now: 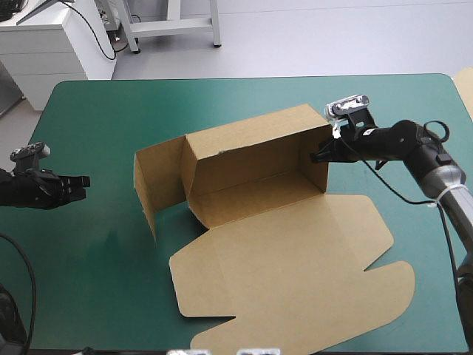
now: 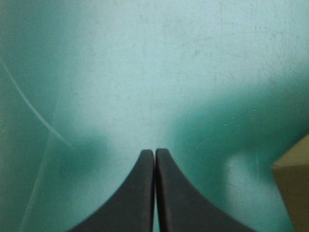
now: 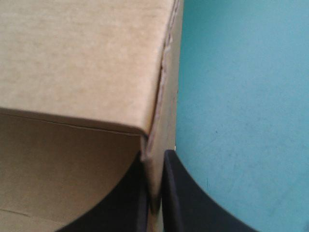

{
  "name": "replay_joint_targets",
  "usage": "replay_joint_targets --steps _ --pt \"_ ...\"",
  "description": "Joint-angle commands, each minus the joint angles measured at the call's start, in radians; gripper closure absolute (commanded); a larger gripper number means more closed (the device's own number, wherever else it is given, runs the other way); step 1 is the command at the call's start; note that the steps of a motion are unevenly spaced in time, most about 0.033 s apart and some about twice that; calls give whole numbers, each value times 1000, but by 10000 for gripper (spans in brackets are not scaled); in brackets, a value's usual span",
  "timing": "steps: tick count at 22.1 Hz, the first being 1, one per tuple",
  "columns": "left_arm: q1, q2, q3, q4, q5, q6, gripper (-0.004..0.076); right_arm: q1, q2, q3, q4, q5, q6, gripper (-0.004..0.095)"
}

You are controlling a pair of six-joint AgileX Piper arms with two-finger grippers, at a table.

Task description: Fold the box

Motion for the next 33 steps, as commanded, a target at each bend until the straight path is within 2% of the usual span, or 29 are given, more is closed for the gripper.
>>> replay_joint_targets --steps 1,4,6,9,13,18,25,31,33 --pt "2 -42 -20 -67 -37 7 732 -9 -40 -222 -158 179 313 925" --pt "2 -42 -20 -69 -51 7 731 -9 -40 -380 -245 375 427 923" --pt "2 -42 -20 -72 -45 7 732 -9 -40 -443 -275 559 457 922" --pt "2 -42 -20 -113 -22 7 732 13 -110 -354 -346 564 533 922" --pt "2 -42 -20 -170 -24 7 731 85 -183 -213 -353 562 607 922" --pt "2 -42 -20 -169 -3 7 732 163 -130 -185 -360 510 668 921" --pt "-2 -42 -20 -183 30 7 731 166 -8 -185 -461 507 744 923" --pt "-40 -42 -20 -160 21 11 731 166 107 -230 -494 435 729 917" --pt "-40 -42 -20 -170 19 11 732 166 134 -269 -489 418 705 821"
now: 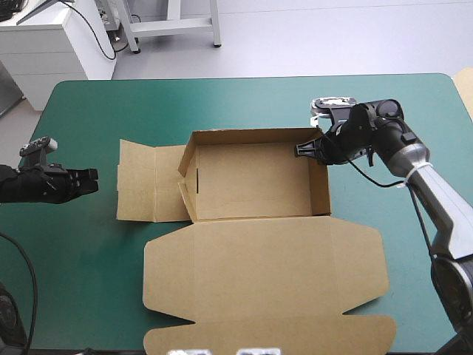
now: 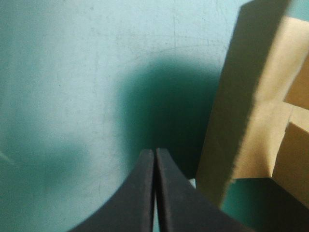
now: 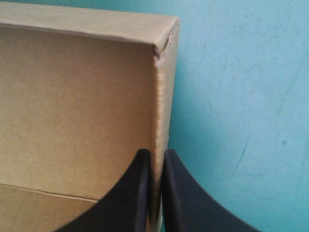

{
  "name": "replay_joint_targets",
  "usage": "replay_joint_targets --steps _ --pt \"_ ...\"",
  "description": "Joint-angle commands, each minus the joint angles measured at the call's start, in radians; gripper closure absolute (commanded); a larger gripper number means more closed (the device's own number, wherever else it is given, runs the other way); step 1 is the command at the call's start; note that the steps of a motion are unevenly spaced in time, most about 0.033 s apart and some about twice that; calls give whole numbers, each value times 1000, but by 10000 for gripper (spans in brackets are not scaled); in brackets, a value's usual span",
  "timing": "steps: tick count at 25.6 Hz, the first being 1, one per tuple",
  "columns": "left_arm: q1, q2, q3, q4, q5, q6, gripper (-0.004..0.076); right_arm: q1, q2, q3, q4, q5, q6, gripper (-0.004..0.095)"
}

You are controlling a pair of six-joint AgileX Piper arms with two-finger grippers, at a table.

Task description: Fold the box

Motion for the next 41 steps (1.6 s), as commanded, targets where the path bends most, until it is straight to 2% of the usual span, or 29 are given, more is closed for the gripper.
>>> replay_joint_targets --steps 1,4,6,7,10,12,14,18,22,29,35,38,40,41 --pt "-7 -37 -23 -59 -3 4 732 -1 22 -55 -10 76 -38 717" --pt "-7 -37 -23 -59 -5 4 731 -1 57 -136 -9 123 4 348" --pt "-7 -37 -23 -59 -8 4 732 -1 57 -210 -11 180 4 215" --pt "-7 -37 -23 -59 -11 4 731 -3 57 -246 -18 217 6 203" --pt "-7 -37 -23 -47 -22 4 731 -6 4 -295 -8 218 58 211" --pt "-7 -37 -23 -47 -22 4 731 -4 -34 -261 -6 220 82 212" --pt "-7 -37 -23 -47 -17 4 731 4 -81 -178 -56 217 151 212" --pt "-7 -37 -23 -60 -18 4 731 4 -79 -84 -58 135 218 212" --pt "-7 -37 -23 -100 -22 4 731 4 -38 -41 -25 43 225 212" --pt "-7 -37 -23 -96 -24 4 731 4 61 -41 37 22 177 212" --pt "-7 -37 -23 -93 -29 4 731 4 89 -41 19 29 161 222" --pt "-7 -37 -23 -93 -32 4 731 4 89 -41 15 29 158 336" --pt "-7 -37 -23 -93 -32 4 731 4 89 -41 17 34 137 482" --pt "-7 -37 -23 -93 -32 4 731 4 89 -41 23 38 118 587"
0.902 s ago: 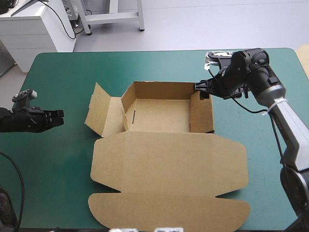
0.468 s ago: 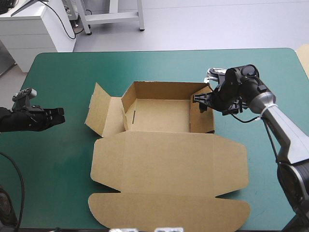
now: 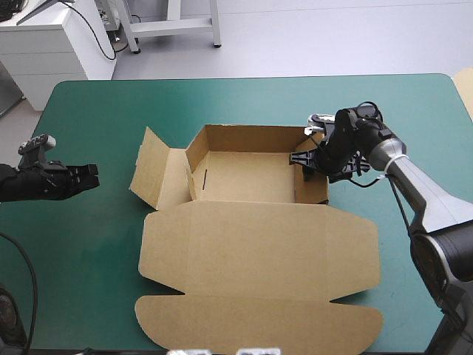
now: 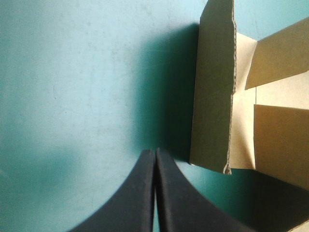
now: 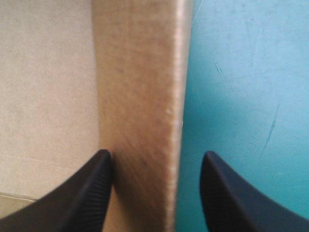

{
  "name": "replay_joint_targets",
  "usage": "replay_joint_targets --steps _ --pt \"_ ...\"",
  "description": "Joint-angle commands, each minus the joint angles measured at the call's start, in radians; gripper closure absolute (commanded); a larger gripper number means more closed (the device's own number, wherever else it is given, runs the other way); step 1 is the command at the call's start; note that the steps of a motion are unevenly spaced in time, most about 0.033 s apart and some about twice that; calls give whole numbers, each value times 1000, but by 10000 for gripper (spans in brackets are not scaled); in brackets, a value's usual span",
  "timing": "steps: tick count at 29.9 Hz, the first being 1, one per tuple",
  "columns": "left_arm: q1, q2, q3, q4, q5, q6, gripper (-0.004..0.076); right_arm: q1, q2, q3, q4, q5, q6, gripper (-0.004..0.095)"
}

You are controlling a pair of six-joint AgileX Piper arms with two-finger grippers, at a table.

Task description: Fold the box

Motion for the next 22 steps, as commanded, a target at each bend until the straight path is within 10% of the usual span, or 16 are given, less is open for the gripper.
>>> replay_joint_targets --steps 1,3,22 --pt "-7 -37 -23 -48 -9 4 731 1 -47 -22 12 2 -65 704" --pt "-7 -37 -23 -46 -9 4 731 1 -46 -22 31 17 -120 937" --pt "-7 -30 -23 -67 -6 4 731 -3 -289 -188 -27 176 -176 914"
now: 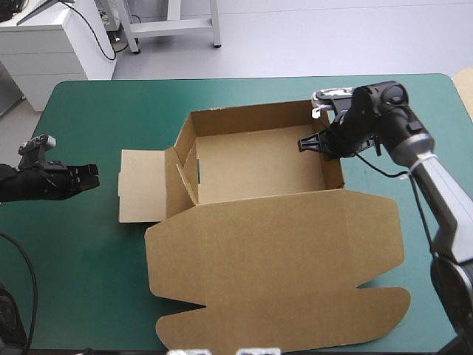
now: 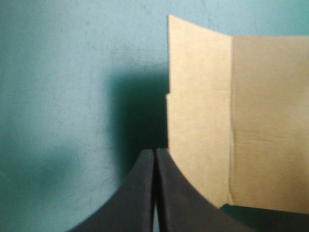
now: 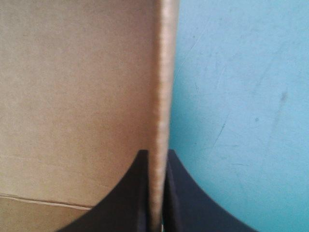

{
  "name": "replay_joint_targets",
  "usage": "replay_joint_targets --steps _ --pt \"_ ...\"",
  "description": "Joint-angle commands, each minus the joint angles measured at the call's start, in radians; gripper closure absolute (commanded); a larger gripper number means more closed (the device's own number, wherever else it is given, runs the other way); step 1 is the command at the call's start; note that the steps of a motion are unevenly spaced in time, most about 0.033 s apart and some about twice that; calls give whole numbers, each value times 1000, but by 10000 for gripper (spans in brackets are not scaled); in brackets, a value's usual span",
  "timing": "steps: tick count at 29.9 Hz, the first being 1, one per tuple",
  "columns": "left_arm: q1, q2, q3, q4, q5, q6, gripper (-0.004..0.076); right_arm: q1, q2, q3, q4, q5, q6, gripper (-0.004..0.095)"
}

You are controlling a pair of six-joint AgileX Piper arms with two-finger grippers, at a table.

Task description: Fold the box

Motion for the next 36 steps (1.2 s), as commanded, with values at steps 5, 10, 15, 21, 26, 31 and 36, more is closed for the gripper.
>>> replay_joint_targets --steps 5,10,15,21,26,31,36 --pt "-7 -29 -23 -40 -50 4 732 -2 -316 -37 7 19 -58 914" --pt "-7 -29 -23 -40 -92 4 732 -2 -439 -37 -4 17 -88 914" --pt "-10 -2 -23 -58 -84 1 732 -2 -482 -37 -4 17 -91 914" --pt "-144 2 -20 -101 -45 -3 732 -2 -440 -37 26 -1 -91 914" --pt "-332 -29 -18 -129 -41 0 732 -2 -385 -37 12 -18 -91 914" --pt "-408 -68 -18 -137 -43 2 732 -2 -335 -37 -61 -24 -87 914" --pt "-486 -129 -18 -212 -32 24 732 -2 -312 -37 -81 -52 -75 914"
